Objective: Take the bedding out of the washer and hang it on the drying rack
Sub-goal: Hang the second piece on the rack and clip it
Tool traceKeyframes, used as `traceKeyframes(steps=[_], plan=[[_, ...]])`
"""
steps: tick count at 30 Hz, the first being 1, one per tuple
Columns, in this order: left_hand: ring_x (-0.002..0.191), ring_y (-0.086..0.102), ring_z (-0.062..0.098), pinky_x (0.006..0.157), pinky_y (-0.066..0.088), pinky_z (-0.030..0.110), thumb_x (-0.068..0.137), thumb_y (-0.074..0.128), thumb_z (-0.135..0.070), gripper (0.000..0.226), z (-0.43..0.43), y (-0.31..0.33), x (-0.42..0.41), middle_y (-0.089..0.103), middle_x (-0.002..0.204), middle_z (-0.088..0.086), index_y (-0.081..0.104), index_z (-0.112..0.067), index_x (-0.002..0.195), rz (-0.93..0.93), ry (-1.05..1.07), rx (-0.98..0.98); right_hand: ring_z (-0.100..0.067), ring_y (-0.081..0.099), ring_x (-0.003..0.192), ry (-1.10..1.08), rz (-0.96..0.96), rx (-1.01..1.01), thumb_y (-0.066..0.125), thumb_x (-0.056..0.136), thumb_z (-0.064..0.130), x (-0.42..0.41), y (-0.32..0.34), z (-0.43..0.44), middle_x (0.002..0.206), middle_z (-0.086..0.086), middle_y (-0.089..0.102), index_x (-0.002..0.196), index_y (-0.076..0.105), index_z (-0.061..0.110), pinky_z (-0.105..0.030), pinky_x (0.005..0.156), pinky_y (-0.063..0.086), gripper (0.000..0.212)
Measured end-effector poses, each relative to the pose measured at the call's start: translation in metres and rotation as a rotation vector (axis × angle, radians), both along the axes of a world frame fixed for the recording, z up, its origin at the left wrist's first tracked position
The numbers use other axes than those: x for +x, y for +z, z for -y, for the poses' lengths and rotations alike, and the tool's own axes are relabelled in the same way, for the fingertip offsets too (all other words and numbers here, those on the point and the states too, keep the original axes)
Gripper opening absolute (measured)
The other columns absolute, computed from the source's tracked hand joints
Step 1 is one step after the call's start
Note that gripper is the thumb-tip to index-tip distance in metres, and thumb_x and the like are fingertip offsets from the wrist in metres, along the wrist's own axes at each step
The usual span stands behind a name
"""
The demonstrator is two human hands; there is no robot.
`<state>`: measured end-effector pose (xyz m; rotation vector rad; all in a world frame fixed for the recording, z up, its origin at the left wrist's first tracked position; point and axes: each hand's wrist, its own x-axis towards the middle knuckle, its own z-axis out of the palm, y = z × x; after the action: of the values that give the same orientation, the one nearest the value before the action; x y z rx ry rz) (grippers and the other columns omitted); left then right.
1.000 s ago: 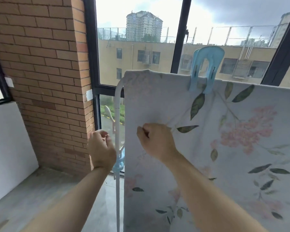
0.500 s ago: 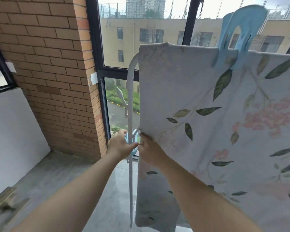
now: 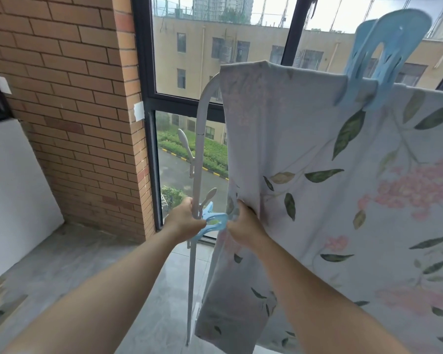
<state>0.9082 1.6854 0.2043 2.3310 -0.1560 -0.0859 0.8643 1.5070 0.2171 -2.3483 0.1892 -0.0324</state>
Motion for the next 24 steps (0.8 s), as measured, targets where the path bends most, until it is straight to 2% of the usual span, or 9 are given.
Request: traceKeyframes(steps=[3,6,8,11,13,15,17,21,24], plan=[[0.092,0.065,0.015,0.085,0.055,0.039,0.068,0.086,-0.032,0.055,-0.001,0.000,0.002,0.065,0.098,-0.011,0.052,-0.027,0.112,-0.020,-0.051,0.025,-0.018,0.059,0.109,-0.001,-0.028,0.003,0.060,0.075,0.017,0.005,-0.002,0.003,0.123,0.000,0.058,0.132,0.047,0.026,-0.038,0.094,0.055,0.060],[0.094,0.066,0.014,0.084,0.058,0.041,0.069,0.081,-0.008,0.059,-0.001,0.001,0.007,0.067,0.105,-0.009,0.052,-0.027,0.117,-0.073,-0.058,-0.012,-0.018,0.057,0.105,0.014,-0.036,-0.056,0.063,0.071,0.010,0.007,-0.003,0.008,0.116,0.001,0.055,0.133,0.046,0.022,-0.035,0.088,0.056,0.065],[0.096,0.065,0.013,0.079,0.061,0.036,0.071,0.073,0.007,0.064,0.001,0.003,0.009,0.066,0.107,-0.010,0.051,-0.025,0.122,-0.134,-0.093,-0.069,-0.018,0.057,0.110,0.053,-0.080,-0.098,0.068,0.068,0.010,0.009,-0.006,0.012,0.122,0.003,0.053,0.141,0.041,0.024,-0.036,0.089,0.057,0.078],[0.095,0.067,0.018,0.077,0.062,0.038,0.071,0.065,0.018,0.059,0.001,0.006,0.011,0.067,0.104,-0.003,0.055,-0.018,0.117,-0.189,-0.084,-0.140,-0.017,0.056,0.116,0.193,-0.163,-0.184,0.085,0.057,0.032,0.008,-0.009,0.013,0.134,0.005,0.051,0.151,0.026,0.031,-0.036,0.093,0.056,0.111],[0.095,0.069,0.020,0.079,0.062,0.042,0.073,0.066,0.017,0.056,0.001,0.004,0.012,0.068,0.103,0.000,0.058,-0.019,0.115,-0.194,-0.080,-0.135,-0.017,0.057,0.118,0.276,-0.205,-0.212,0.087,0.052,0.045,0.007,-0.012,0.012,0.141,0.007,0.050,0.153,0.021,0.034,-0.038,0.094,0.056,0.121],[0.096,0.068,0.019,0.081,0.062,0.043,0.075,0.067,0.012,0.054,0.001,0.004,0.011,0.068,0.103,-0.003,0.057,-0.021,0.115,-0.178,-0.077,-0.110,-0.018,0.057,0.121,0.335,-0.238,-0.193,0.083,0.058,0.050,0.005,-0.016,0.010,0.145,0.011,0.047,0.155,0.019,0.032,-0.040,0.098,0.053,0.118],[0.097,0.065,0.019,0.082,0.061,0.044,0.074,0.067,0.007,0.047,0.000,0.005,0.009,0.065,0.102,-0.004,0.057,-0.021,0.110,-0.138,-0.068,-0.043,-0.017,0.059,0.117,0.332,-0.232,-0.183,0.079,0.059,0.055,0.000,-0.021,0.006,0.142,0.009,0.052,0.151,0.025,0.031,-0.040,0.096,0.054,0.109],[0.093,0.065,0.020,0.079,0.060,0.044,0.073,0.063,0.000,0.038,-0.002,0.007,0.003,0.065,0.098,-0.002,0.057,-0.026,0.100,-0.074,-0.037,0.060,-0.018,0.060,0.104,0.267,-0.178,-0.232,0.072,0.055,0.064,-0.009,-0.034,-0.003,0.125,0.002,0.059,0.128,0.038,0.028,-0.041,0.087,0.056,0.088],[0.099,0.064,0.019,0.069,0.052,0.025,0.082,0.070,-0.004,0.041,-0.004,0.011,-0.003,0.064,0.107,-0.007,0.057,-0.023,0.116,0.036,0.027,0.019,-0.019,0.060,0.104,0.232,-0.095,-0.282,0.069,0.058,0.069,-0.018,-0.030,-0.011,0.122,0.000,0.058,0.131,0.043,0.023,-0.038,0.088,0.055,0.090]])
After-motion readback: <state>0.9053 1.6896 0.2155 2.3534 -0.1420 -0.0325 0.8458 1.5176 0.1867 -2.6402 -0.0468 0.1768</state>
